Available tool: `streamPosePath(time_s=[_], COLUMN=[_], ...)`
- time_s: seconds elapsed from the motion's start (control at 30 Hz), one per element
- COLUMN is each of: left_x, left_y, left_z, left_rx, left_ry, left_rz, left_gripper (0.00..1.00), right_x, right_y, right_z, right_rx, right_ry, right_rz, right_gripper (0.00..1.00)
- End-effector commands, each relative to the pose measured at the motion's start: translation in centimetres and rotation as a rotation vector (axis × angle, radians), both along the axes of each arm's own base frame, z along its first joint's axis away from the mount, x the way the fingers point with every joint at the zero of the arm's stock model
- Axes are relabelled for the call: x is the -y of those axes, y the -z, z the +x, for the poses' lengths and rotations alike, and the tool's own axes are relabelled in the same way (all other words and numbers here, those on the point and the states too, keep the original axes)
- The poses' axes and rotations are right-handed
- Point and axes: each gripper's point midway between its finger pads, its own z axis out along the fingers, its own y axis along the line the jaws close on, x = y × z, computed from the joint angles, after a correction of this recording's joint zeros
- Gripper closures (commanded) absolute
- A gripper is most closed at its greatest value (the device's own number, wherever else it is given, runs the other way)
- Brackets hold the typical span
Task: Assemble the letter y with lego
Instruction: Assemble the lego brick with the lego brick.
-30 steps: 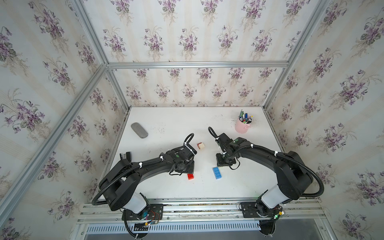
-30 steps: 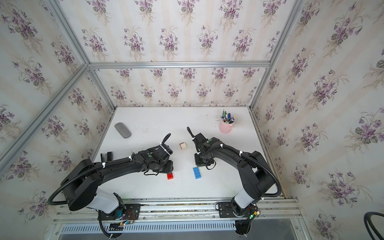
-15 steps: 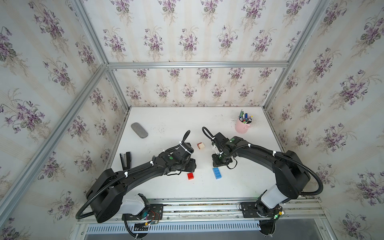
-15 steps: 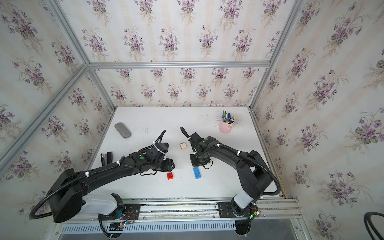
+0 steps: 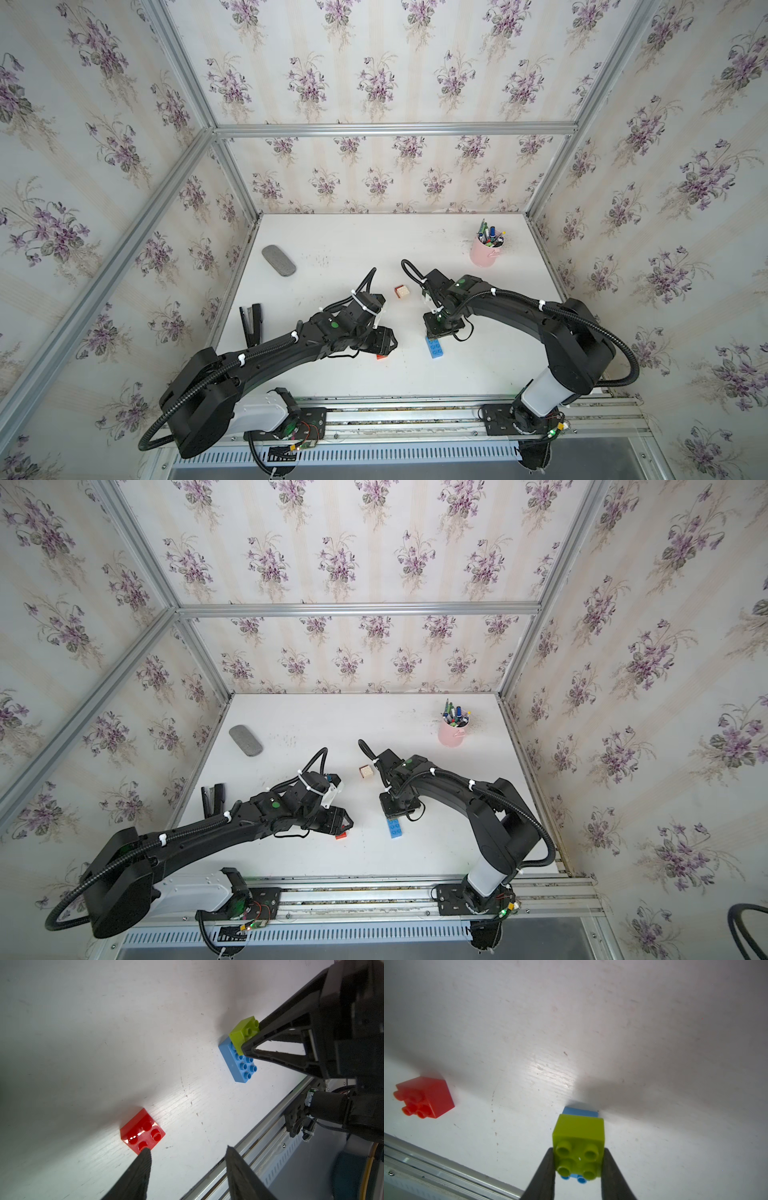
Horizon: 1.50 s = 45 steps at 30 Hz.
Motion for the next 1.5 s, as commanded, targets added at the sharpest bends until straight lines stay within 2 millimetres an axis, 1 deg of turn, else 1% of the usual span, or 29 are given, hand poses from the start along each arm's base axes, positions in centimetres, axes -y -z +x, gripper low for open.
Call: streamPosePath(time_s=[0.0,0.13,0.3,0.53,0.7,0.8,0.93,1.07,1.13,1.23,1.3,1.4,1.47], left_x=[0.4,0.5,0.3,0.1,-0.1,-0.2,-0.2,-0.5,-0.6,-0.8,-0.8,-0.9,-1.4], left_y=[-0.3,0.1,0.4,0.6,0.9,1.1,1.2,1.2,1.2,1.2,1.3,1.4,1.4], left_z=[0.1,0.1,0.2,0.3,0.3,0.3,0.3,0.4,0.5,0.7,0.7,0.6,0.9], left_rx=[0.012,0.006,0.008,0.013,0.012,0.013,0.012,0.023,0.029,0.037,0.032,0.024,0.043], left_ry=[0.016,0.015,0.01,0.0,-0.007,-0.004,-0.005,-0.014,-0.02,-0.032,-0.036,-0.046,-0.073], left_rz=[-0.017,-0.005,0.007,0.02,0.031,0.039,0.042,0.047,0.049,0.058,0.059,0.058,0.072], left_gripper=[0.4,0.4,0.4,0.4,0.39,0.39,0.39,0.39,0.39,0.39,0.39,0.39,0.39], right_x=[0.0,-0.2,-0.1,0.9,2.5,2.4,2.7,2.9,2.3,0.8,-0.1,-1.3,-1.9], right_y=[0.3,0.4,0.8,1.8,2.0,2.0,2.1,2.8,2.2,0.4,-0.3,-0.5,-0.4], right_z=[0.2,0.2,0.1,-0.6,-0.6,-0.8,-0.7,-1.0,-0.2,2.0,3.4,4.7,5.3], right_rx=[0.01,0.003,-0.004,-0.043,-0.028,-0.04,-0.031,-0.041,-0.014,0.041,0.065,0.083,0.088], right_ry=[0.005,0.006,0.008,0.054,0.09,0.095,0.096,0.098,0.098,0.088,0.083,0.078,0.079], right_rz=[-0.005,0.004,-0.003,-0.06,-0.14,-0.136,-0.158,-0.165,-0.14,-0.111,-0.096,-0.075,-0.065], right_gripper=[0.74,0.74,0.74,0.75,0.75,0.76,0.76,0.78,0.78,0.77,0.77,0.77,0.77])
